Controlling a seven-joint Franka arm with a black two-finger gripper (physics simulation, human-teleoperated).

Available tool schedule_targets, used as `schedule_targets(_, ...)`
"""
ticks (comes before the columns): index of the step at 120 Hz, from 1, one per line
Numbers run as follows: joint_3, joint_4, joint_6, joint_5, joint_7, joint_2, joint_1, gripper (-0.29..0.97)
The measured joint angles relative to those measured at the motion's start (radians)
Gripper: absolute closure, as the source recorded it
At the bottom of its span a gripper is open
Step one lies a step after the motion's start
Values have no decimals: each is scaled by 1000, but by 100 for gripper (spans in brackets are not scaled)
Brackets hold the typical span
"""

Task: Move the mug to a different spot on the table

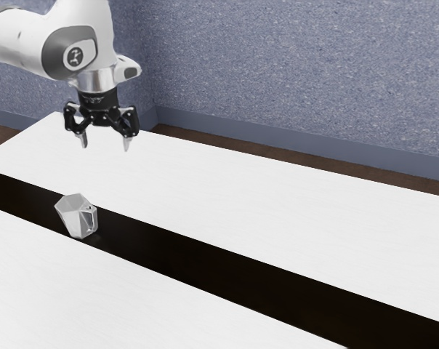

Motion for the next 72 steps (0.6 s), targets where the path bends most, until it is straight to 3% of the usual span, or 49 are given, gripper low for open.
schedule_targets(47, 12, -133, 244, -7, -469, 97, -70, 0)
schedule_targets(72, 24, -127, 266, -55, -622, 116, -15, 0)
